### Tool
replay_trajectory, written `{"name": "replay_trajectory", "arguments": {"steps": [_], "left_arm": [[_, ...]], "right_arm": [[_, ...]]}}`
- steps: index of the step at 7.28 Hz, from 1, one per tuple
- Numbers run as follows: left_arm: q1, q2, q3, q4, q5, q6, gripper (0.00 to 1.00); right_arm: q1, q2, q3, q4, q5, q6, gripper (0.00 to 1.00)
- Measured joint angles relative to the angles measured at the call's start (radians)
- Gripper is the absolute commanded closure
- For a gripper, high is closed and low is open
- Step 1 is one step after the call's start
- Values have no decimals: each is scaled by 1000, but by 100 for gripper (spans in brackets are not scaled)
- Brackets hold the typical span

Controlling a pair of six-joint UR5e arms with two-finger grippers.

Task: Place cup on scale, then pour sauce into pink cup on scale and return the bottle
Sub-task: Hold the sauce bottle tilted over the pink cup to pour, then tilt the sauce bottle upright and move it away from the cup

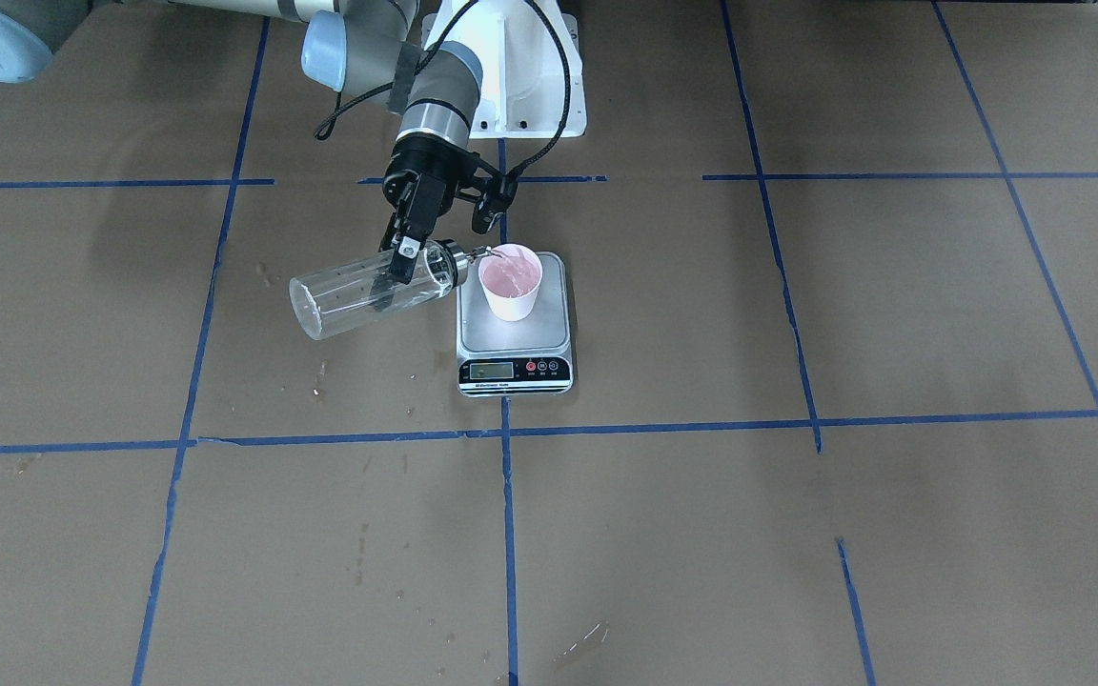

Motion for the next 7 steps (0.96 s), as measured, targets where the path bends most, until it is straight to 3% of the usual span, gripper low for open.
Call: {"name": "replay_trajectory", "arguments": {"steps": [7], "left_arm": [[-1,0,-3,0,0,0,0]], "right_arm": [[-1,0,1,49,16,24,100]]}}
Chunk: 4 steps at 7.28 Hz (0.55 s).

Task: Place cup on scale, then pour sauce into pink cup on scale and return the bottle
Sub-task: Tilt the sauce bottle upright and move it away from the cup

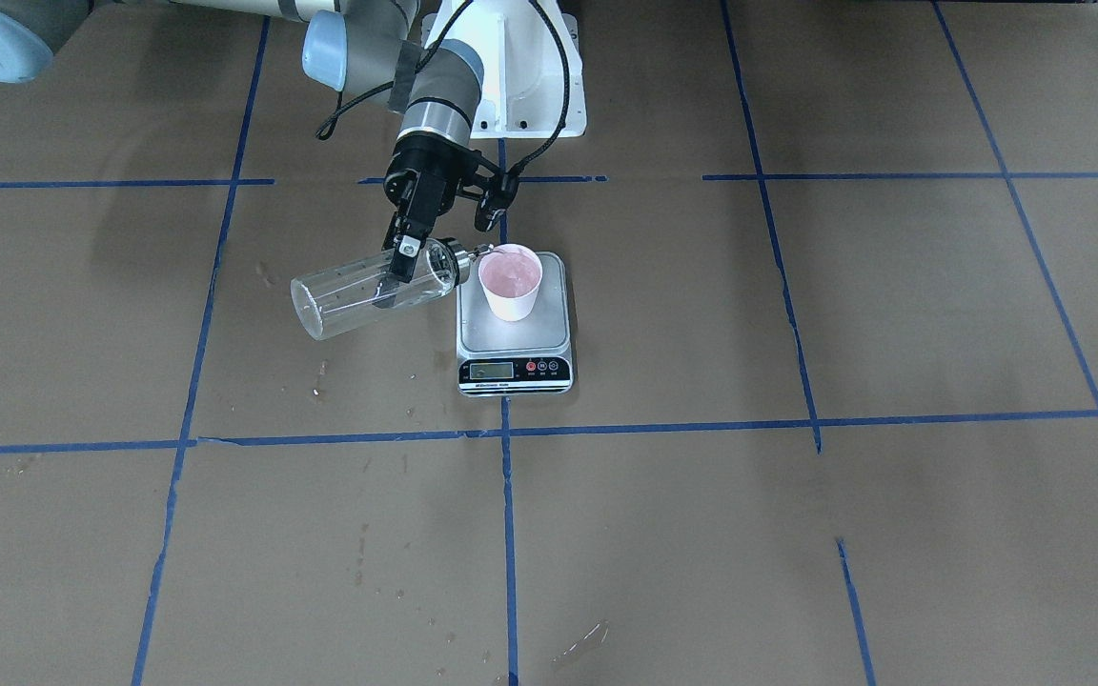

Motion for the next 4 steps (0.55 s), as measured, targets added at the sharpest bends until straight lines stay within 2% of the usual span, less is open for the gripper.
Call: {"name": "replay_trajectory", "arguments": {"steps": [4], "left_arm": [[0,0,-3,-1,0,0,0]], "right_arm": [[1,-42,-1,329,101,21,100]]}}
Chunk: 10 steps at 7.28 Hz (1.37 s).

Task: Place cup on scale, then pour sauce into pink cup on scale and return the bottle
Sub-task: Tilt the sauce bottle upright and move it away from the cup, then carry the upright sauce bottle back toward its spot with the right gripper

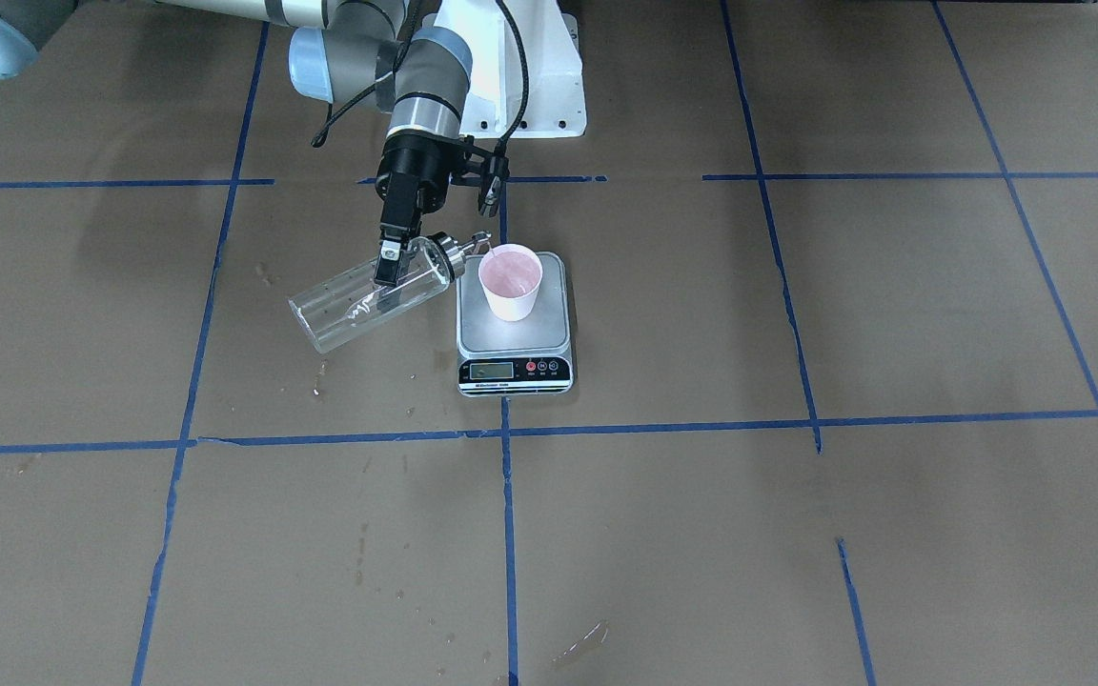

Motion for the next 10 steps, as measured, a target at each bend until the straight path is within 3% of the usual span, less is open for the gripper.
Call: {"name": "replay_trajectory", "arguments": {"steps": [3,6,8,10], "left_arm": [[0,-2,0,-1,0,0,0],[0,-5,-1,-1,0,0,0],[1,-6,-1,0,0,0,0],[1,-7,-1,1,0,0,0]], "right_arm": [[4,-19,24,221,105,271,100],[6,-106,87,559,136,418,100],[6,-151,94,649,141,548,100],[7,-199,98,662,164,637,100]]}}
